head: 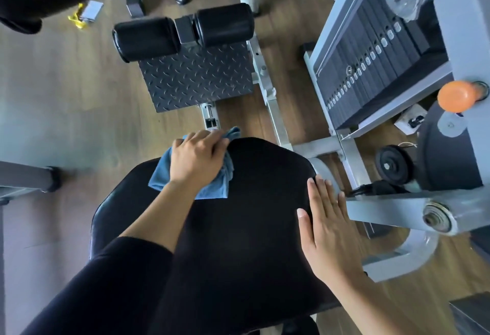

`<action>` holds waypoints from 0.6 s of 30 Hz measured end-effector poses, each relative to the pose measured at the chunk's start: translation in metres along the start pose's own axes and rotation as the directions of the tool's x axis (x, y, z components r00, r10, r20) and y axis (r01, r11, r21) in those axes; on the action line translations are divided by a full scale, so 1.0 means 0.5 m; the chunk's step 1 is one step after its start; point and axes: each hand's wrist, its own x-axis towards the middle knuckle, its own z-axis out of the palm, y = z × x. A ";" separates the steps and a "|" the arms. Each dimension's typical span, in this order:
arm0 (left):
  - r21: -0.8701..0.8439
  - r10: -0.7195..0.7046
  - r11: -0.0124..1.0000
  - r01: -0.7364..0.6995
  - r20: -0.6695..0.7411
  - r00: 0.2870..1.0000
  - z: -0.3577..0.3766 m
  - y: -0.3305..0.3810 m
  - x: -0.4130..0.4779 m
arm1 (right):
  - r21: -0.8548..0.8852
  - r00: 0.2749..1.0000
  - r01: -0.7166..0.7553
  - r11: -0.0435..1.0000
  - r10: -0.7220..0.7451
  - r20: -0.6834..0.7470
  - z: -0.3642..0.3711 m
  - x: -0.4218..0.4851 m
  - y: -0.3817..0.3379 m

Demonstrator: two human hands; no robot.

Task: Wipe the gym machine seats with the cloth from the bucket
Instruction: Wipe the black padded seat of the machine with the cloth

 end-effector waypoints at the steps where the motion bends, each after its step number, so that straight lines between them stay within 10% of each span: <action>1: 0.013 -0.024 1.000 0.024 -0.018 1.000 -0.012 -0.030 -0.018 | -0.003 1.000 0.003 1.000 -0.003 0.003 0.000 0.004 -0.005; 11: -0.017 -0.498 0.867 0.497 -0.050 0.866 -0.088 -0.186 -0.131 | 0.024 0.986 0.163 0.986 -0.163 0.025 0.017 0.054 -0.105; 18: 0.046 -0.470 0.876 0.480 -0.141 0.871 -0.091 -0.173 -0.239 | 0.047 0.949 0.302 0.952 -0.305 0.076 0.044 0.028 -0.191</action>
